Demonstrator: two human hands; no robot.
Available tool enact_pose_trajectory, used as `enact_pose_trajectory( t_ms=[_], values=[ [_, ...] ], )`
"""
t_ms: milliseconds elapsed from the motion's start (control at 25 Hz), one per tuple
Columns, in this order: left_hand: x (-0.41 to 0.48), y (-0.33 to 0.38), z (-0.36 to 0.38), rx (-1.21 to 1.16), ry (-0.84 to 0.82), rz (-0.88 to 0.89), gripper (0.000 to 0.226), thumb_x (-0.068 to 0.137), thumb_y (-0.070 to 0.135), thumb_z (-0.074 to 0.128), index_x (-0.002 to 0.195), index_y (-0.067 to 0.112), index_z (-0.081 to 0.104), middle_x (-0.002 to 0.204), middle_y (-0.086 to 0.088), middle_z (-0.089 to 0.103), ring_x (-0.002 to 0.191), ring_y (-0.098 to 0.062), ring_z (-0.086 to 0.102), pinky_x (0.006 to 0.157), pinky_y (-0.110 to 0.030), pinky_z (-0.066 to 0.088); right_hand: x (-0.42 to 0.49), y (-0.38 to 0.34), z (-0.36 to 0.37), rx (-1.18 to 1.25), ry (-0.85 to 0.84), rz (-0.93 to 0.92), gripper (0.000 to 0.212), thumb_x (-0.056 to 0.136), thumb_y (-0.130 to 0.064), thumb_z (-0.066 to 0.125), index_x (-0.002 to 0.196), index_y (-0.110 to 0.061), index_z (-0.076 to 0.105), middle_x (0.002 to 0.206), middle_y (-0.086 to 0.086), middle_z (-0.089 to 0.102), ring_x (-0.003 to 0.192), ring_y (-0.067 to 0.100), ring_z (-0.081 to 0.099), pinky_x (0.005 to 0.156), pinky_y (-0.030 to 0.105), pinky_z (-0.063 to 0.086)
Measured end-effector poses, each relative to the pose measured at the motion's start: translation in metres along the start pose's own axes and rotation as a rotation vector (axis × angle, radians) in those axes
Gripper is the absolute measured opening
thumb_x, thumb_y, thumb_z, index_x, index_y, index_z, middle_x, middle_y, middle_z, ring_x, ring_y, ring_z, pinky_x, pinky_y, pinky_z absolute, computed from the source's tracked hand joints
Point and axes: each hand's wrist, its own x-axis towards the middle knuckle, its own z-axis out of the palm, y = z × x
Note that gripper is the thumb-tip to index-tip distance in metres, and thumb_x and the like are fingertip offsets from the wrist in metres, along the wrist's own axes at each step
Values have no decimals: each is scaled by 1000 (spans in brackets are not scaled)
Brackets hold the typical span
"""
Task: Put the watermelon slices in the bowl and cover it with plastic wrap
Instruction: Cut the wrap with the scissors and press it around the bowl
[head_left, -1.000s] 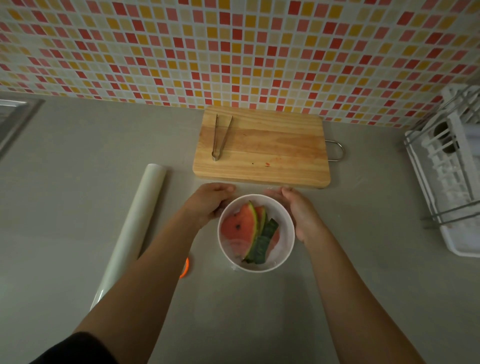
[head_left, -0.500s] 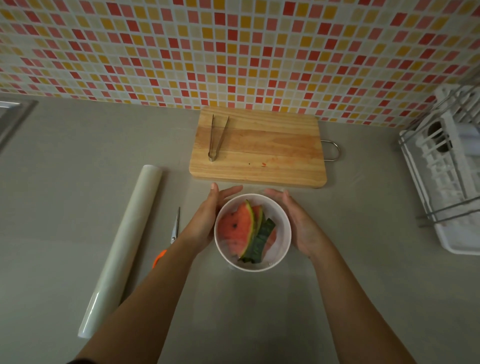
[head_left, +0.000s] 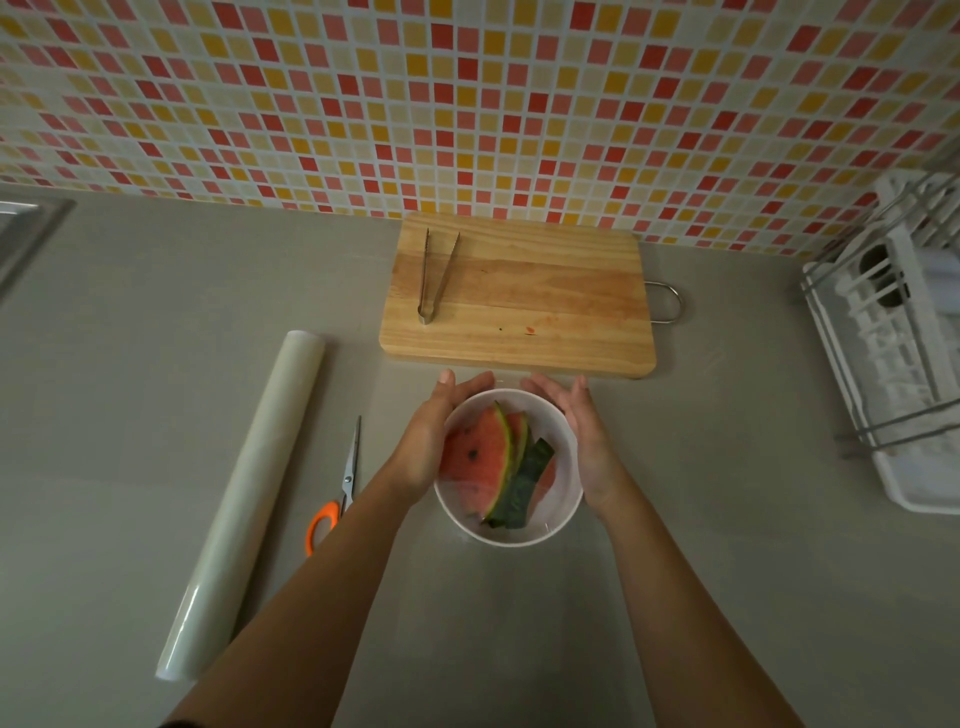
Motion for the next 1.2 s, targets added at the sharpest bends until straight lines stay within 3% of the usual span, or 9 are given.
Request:
enact_pose_trajectory(
  t_ms=[160, 320, 480, 560, 680, 840, 960, 1080, 1200],
  values=[
    [2, 3, -1, 151, 22, 1, 66, 88, 69, 16, 131, 36, 54, 125, -2, 62, 117, -18, 57, 106, -47, 42, 4, -2, 2, -241, 98, 9, 79, 59, -93, 23, 101, -42, 66, 106, -4, 71, 102, 16, 65, 98, 45, 45],
    [6, 3, -3, 260, 48, -26, 70, 91, 66, 10, 126, 31, 61, 124, -8, 62, 117, -25, 56, 106, -50, 40, 1, -7, 5, -558, 201, 45, 108, 56, -94, -2, 99, -25, 69, 100, 6, 71, 97, 23, 64, 94, 48, 46],
    [10, 3, -4, 423, 134, -103, 83, 88, 70, 7, 129, 20, 57, 130, -13, 52, 122, -29, 48, 108, -53, 35, -4, -9, 8, -722, 348, 53, 102, 57, -90, -11, 77, -24, 65, 79, -4, 63, 87, 23, 58, 92, 44, 42],
    [9, 4, -3, 517, 198, -88, 79, 90, 66, 6, 126, 18, 57, 127, -12, 50, 123, -29, 43, 109, -53, 30, -4, -9, 9, -742, 392, 22, 102, 61, -86, -12, 86, -26, 66, 81, -4, 58, 87, 21, 51, 91, 40, 34],
    [7, 5, -2, 634, 258, -54, 76, 92, 61, 2, 120, 16, 57, 116, -6, 51, 121, -27, 38, 108, -49, 25, -5, -10, 11, -822, 445, -17, 96, 66, -80, -16, 85, -27, 62, 89, -2, 56, 96, 21, 47, 95, 47, 26],
    [5, 2, 2, 698, 410, -33, 81, 91, 60, 1, 113, 12, 62, 115, -8, 56, 121, -26, 39, 102, -46, 25, -4, -8, 13, -980, 592, 91, 108, 73, -73, -16, 101, -8, 65, 114, 15, 58, 112, 31, 43, 97, 53, 22],
    [1, -4, 2, 580, 490, -63, 90, 88, 63, -5, 108, 15, 70, 118, -11, 62, 124, -30, 41, 106, -47, 29, -7, -9, 16, -903, 655, 244, 112, 69, -78, -15, 98, -5, 65, 115, 18, 59, 113, 34, 43, 99, 54, 23],
    [-5, -7, -6, 405, 555, -64, 97, 88, 63, -6, 91, 11, 76, 102, -15, 71, 106, -31, 57, 101, -44, 39, -13, -12, 7, -695, 746, 297, 103, 68, -81, -12, 79, -10, 62, 113, 19, 61, 102, 32, 51, 98, 50, 29],
    [-14, -3, -24, 341, 689, 84, 82, 94, 59, 3, 101, 20, 75, 101, -7, 68, 102, -24, 58, 88, -32, 36, -14, -13, -22, -393, 705, 28, 109, 63, -86, -6, 118, -19, 60, 128, 8, 58, 121, 27, 49, 99, 40, 31]
  ],
)
